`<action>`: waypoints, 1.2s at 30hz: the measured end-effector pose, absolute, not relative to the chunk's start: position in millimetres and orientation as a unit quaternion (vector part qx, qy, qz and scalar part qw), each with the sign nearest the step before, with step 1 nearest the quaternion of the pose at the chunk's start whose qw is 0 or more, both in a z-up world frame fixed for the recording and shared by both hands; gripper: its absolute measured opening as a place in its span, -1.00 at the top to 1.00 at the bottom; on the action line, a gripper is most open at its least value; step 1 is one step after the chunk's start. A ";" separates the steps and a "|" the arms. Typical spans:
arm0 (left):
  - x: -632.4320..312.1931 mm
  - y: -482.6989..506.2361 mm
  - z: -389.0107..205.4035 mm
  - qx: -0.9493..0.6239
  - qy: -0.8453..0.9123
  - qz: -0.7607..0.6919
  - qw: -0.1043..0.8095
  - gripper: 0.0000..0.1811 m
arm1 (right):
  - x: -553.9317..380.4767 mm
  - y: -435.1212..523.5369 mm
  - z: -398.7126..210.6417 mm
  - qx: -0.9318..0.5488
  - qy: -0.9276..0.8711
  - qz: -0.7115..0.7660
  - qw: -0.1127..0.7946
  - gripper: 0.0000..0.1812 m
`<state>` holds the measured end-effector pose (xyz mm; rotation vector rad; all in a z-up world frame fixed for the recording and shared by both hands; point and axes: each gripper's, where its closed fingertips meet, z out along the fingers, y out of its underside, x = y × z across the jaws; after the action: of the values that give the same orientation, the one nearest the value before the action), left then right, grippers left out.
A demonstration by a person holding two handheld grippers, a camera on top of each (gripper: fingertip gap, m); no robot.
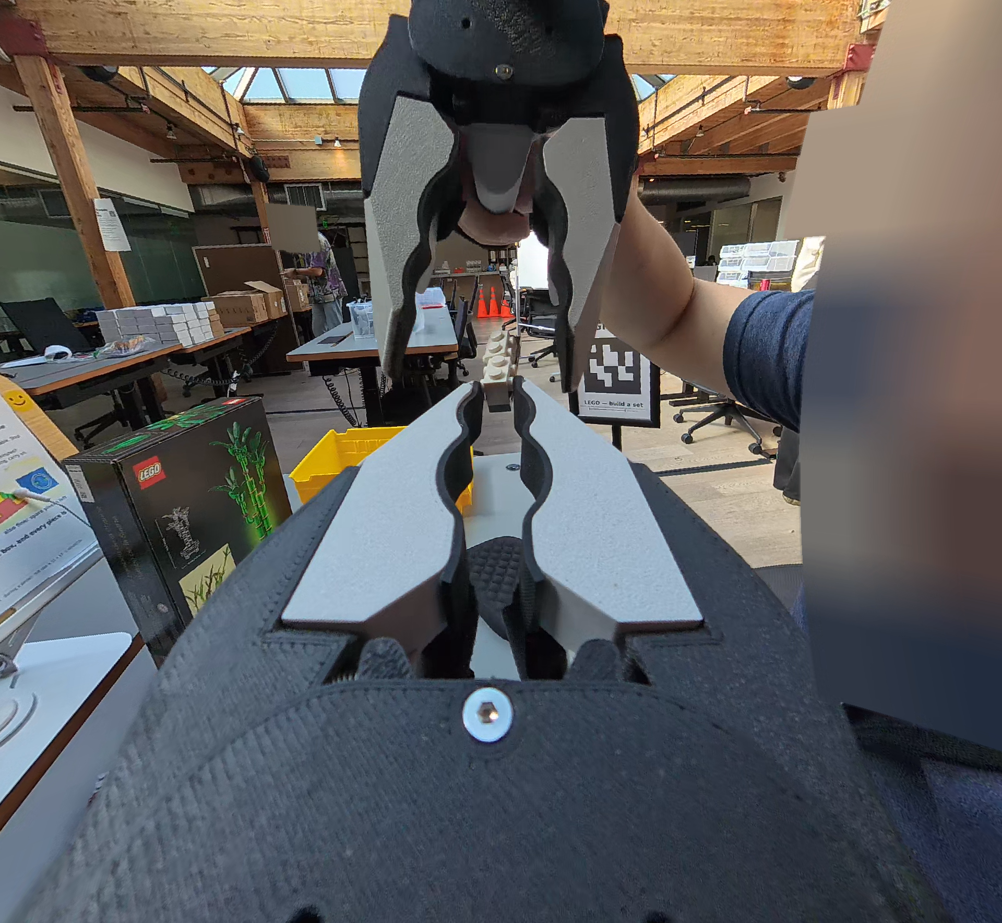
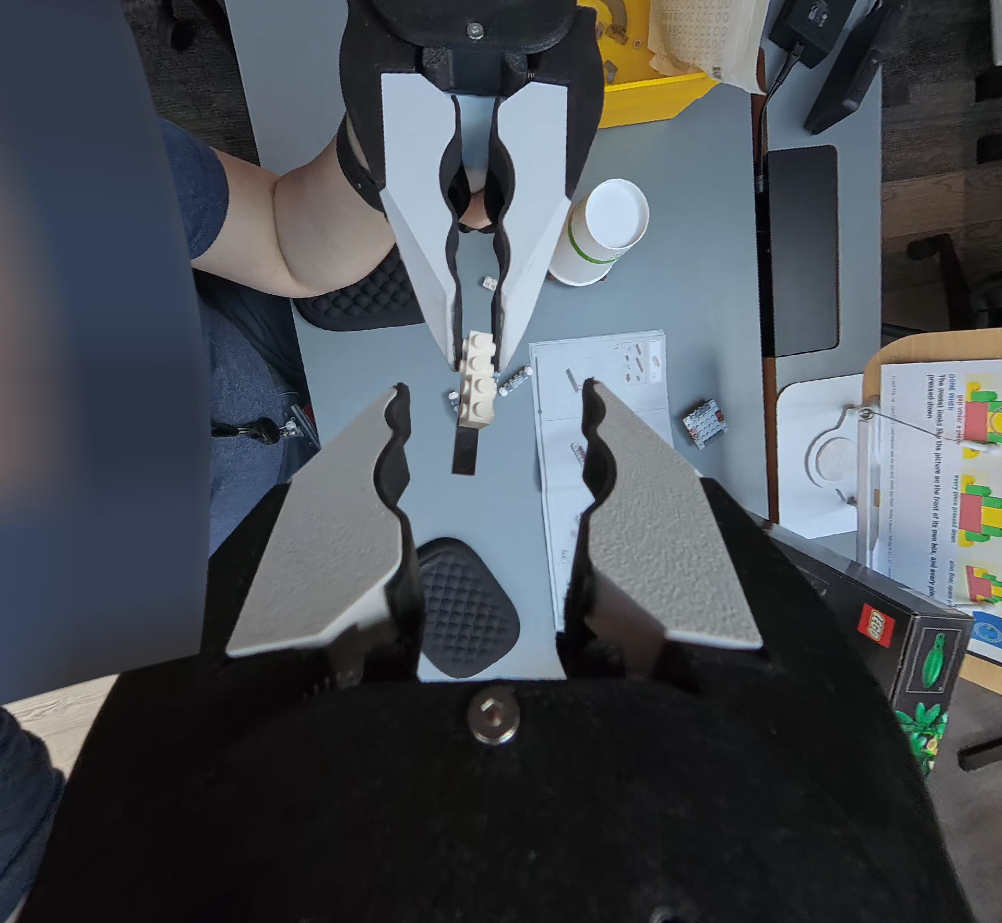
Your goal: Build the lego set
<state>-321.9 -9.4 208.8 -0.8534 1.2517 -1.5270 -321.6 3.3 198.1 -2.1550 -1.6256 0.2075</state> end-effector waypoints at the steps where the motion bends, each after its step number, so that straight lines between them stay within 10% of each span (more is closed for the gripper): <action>1: -322.2 -8.5 208.7 -0.350 0.511 -0.625 0.475 0.90 | -322.3 6.2 200.3 -0.768 -0.593 0.061 0.236 0.25; 15: -320.6 23.1 200.5 -0.408 0.473 -0.615 0.480 0.90 | -305.0 38.9 209.9 -0.513 -0.650 -0.293 0.478 0.09; 19: -319.2 29.0 197.3 -0.425 0.472 -0.591 0.497 0.90 | -313.0 37.2 209.1 -0.442 -0.659 -0.354 0.496 0.43; 36: -351.5 59.3 187.4 -0.464 0.439 -0.578 0.508 0.90 | -292.6 27.3 124.6 -0.608 -0.616 -0.108 0.489 0.47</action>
<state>-351.5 59.3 187.4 -1.1174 1.0575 -1.3939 -292.6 27.3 124.6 -1.4785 -1.4970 -0.2615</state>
